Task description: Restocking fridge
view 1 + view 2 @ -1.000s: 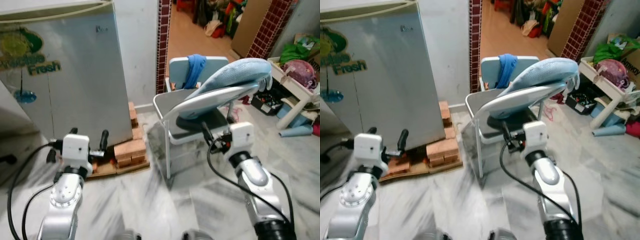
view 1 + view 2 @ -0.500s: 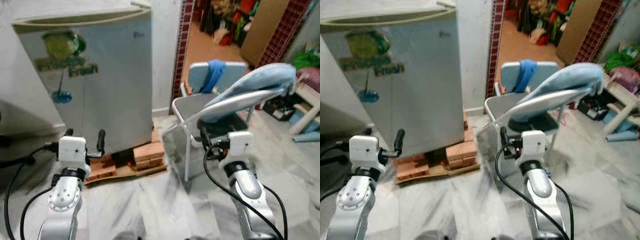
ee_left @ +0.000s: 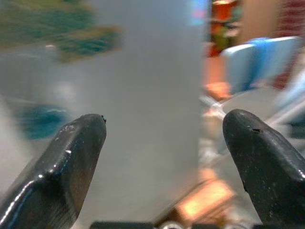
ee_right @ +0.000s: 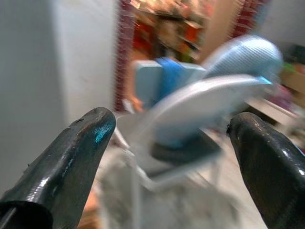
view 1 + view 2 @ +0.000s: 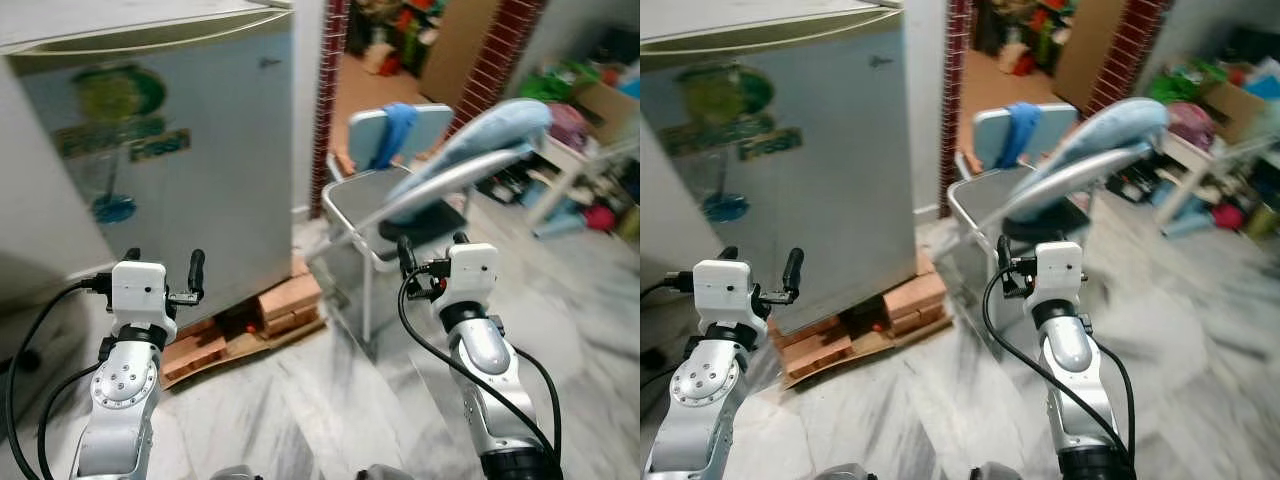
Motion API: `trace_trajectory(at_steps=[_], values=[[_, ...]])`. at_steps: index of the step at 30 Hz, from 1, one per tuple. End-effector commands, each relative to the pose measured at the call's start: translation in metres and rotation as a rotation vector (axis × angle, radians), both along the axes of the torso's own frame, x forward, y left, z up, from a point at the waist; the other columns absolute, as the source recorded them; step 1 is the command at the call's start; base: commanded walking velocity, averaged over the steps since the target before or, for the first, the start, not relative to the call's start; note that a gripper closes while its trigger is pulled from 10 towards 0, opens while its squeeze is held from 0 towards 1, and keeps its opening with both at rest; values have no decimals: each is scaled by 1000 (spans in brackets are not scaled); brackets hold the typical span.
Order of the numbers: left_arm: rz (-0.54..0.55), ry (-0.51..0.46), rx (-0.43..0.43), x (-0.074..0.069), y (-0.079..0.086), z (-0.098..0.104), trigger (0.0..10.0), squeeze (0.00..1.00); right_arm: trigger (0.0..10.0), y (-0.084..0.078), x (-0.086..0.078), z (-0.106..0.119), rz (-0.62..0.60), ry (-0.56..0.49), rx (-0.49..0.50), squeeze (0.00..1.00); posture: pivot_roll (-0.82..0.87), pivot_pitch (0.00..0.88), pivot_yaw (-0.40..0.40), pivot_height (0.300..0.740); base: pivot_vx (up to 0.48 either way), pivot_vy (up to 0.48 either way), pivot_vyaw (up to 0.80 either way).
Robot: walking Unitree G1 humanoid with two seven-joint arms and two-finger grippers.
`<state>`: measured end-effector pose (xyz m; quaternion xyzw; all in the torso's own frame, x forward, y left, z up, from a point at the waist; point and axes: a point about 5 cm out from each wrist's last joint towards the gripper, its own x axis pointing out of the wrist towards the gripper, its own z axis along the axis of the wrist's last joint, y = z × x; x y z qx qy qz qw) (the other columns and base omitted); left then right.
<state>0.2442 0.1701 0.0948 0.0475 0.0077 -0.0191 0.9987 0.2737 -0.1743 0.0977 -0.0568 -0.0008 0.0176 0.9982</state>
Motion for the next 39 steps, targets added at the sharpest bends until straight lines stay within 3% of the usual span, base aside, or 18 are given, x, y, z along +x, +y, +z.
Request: trace_trajectory(at_steps=[1, 9, 19, 28, 39], values=[[7, 9, 19, -2, 5, -1, 10000, 0, 10000, 8, 3, 4, 15, -21, 19, 0, 127, 13, -26, 740, 0, 480, -800], [-6, 12, 14, 1, -2, -3, 10000, 0, 10000, 8, 8, 2, 12, -13, 33, 0, 128, 8, -36, 740, 0, 480, -739], [-1, 22, 23, 0, 0, -4, 10000, 0, 10000, 8, 11, 0, 11, -10, 34, 0, 135, 15, -26, 740, 0, 480, 0], [5, 124, 11, -11, 2, -28, 10000, 0, 10000, 2, 11, -19, -14, 50, 35, 0, 138, 5, -2, 740, 0, 450, 0], [-38, 54, 70, 8, 1, -11, 10000, 0, 10000, 14, 29, -1, 16, -24, 44, 0, 135, 3, 18, 740, 0, 431, -111]])
